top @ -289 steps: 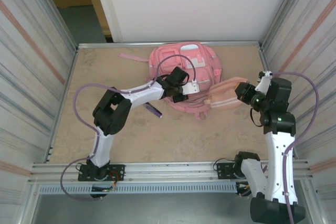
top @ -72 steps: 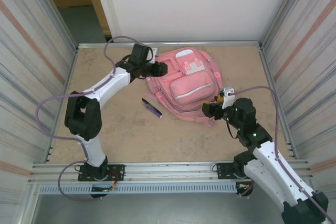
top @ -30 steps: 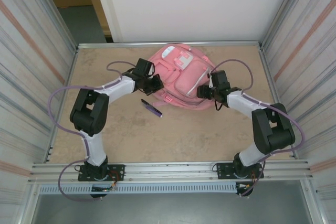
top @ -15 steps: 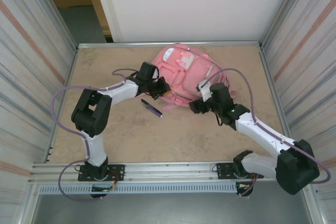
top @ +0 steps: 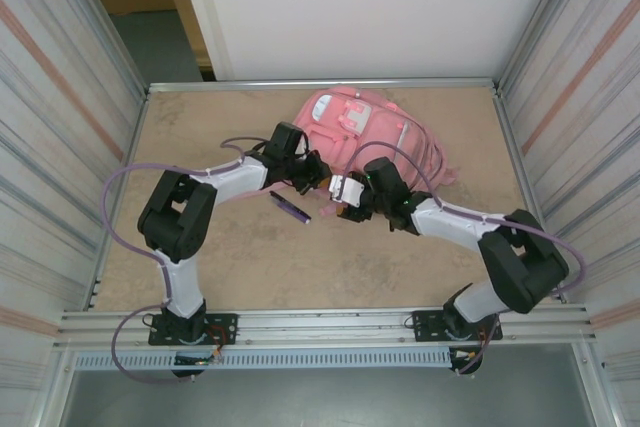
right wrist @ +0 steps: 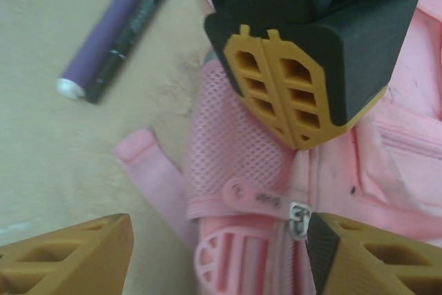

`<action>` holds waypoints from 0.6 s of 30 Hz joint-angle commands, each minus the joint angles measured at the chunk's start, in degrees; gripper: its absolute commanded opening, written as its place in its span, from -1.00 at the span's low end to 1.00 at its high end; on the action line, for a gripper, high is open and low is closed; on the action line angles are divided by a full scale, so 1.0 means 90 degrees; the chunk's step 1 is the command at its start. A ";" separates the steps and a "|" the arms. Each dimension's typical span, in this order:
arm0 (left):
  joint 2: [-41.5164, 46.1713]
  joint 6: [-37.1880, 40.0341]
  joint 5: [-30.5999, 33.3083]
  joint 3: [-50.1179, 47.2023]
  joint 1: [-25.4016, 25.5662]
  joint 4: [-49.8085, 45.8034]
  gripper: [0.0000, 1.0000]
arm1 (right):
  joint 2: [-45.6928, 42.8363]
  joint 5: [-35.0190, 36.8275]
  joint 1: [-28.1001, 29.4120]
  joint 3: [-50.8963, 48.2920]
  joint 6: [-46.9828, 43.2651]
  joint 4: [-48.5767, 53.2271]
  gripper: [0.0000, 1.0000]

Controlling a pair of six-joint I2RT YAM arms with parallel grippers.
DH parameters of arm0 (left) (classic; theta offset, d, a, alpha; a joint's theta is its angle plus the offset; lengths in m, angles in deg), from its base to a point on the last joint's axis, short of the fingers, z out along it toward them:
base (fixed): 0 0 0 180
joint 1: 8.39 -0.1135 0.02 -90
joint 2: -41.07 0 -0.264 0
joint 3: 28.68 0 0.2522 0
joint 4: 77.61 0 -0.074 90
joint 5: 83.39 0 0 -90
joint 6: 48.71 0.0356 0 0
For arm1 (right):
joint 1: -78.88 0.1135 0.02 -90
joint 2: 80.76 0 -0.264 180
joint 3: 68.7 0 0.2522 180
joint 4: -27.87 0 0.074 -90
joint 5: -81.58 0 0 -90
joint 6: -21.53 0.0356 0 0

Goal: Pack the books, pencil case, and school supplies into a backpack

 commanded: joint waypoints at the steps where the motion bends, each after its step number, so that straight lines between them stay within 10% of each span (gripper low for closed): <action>1: 0.0286 -0.0087 -0.0261 -0.0108 0.0068 0.0163 -1.00 | 0.0332 0.0500 0.0038 -0.0010 -0.0656 -0.1086 0.28; 18: 0.0290 -0.0109 -0.0396 -0.0232 0.0040 0.0212 -1.00 | 0.0558 0.1298 0.0243 -0.0593 -0.0466 -0.2456 -0.41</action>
